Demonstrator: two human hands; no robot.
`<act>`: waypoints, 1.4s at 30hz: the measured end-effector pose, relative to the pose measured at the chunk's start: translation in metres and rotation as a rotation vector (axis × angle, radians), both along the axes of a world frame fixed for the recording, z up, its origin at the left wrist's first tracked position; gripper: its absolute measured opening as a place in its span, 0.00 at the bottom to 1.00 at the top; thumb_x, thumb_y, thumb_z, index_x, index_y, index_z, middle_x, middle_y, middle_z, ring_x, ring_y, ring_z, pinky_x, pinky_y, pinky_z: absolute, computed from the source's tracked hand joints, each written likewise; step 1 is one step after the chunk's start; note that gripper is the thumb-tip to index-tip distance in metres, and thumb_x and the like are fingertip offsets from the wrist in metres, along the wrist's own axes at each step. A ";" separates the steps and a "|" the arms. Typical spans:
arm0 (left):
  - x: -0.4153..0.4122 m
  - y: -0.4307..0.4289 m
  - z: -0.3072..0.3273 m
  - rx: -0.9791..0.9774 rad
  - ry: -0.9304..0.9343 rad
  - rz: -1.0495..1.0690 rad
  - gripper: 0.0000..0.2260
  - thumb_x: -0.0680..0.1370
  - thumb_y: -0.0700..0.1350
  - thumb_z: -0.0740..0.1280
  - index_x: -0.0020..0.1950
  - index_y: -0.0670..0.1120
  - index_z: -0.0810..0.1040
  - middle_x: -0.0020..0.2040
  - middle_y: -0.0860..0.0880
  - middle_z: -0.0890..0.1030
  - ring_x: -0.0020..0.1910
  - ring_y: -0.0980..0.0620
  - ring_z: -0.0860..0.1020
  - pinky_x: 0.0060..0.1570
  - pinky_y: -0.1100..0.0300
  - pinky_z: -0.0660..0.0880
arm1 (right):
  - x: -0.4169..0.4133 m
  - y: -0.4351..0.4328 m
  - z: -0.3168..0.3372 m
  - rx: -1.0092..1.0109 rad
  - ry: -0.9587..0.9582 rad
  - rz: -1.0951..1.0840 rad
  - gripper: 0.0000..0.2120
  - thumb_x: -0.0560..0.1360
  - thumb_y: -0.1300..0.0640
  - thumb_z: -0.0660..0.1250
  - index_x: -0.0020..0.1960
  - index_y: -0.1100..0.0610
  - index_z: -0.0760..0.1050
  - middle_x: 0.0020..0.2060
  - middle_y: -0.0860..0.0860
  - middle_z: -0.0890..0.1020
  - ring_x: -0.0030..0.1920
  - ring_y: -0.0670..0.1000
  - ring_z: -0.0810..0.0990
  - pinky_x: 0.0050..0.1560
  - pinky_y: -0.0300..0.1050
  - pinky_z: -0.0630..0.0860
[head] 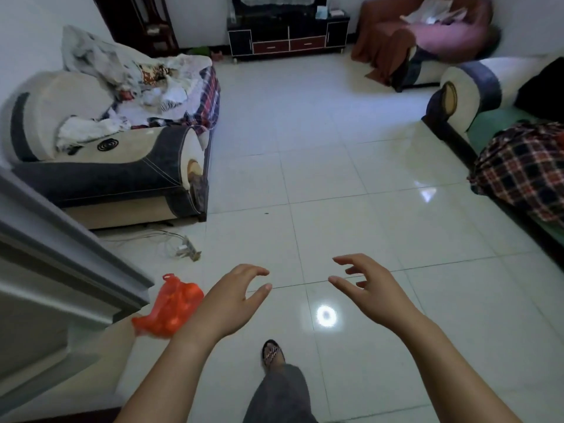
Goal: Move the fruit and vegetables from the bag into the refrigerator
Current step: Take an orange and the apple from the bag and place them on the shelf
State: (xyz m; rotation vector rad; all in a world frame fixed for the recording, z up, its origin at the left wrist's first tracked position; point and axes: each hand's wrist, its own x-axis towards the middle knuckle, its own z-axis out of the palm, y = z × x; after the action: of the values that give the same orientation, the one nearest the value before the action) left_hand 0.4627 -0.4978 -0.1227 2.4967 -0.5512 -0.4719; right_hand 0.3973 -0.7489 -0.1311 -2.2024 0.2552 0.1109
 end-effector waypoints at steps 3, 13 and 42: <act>0.044 -0.010 -0.014 -0.018 -0.002 0.038 0.16 0.79 0.55 0.59 0.66 0.54 0.70 0.66 0.57 0.70 0.64 0.59 0.69 0.57 0.68 0.62 | 0.046 -0.007 -0.007 -0.032 0.046 0.059 0.19 0.72 0.42 0.67 0.62 0.42 0.71 0.57 0.37 0.73 0.54 0.38 0.74 0.55 0.37 0.72; 0.251 -0.020 -0.022 -0.096 -0.015 0.167 0.15 0.79 0.54 0.59 0.65 0.53 0.71 0.65 0.55 0.71 0.62 0.57 0.70 0.55 0.65 0.65 | 0.254 -0.016 -0.003 -0.137 0.082 0.216 0.19 0.73 0.42 0.66 0.62 0.43 0.71 0.59 0.39 0.73 0.56 0.40 0.74 0.57 0.41 0.74; 0.363 0.167 -0.054 -0.105 0.091 1.657 0.17 0.78 0.54 0.60 0.65 0.51 0.72 0.64 0.52 0.73 0.59 0.55 0.72 0.57 0.62 0.69 | 0.682 0.380 -0.062 -0.298 0.048 1.761 0.21 0.73 0.44 0.68 0.63 0.50 0.72 0.60 0.47 0.76 0.53 0.46 0.76 0.51 0.35 0.69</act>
State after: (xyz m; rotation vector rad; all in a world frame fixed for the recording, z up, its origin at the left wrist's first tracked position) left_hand 0.8255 -0.3311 -0.1768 1.9436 1.4080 0.1317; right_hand 1.0793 -0.3688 -0.1928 -2.0165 -1.7550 1.0910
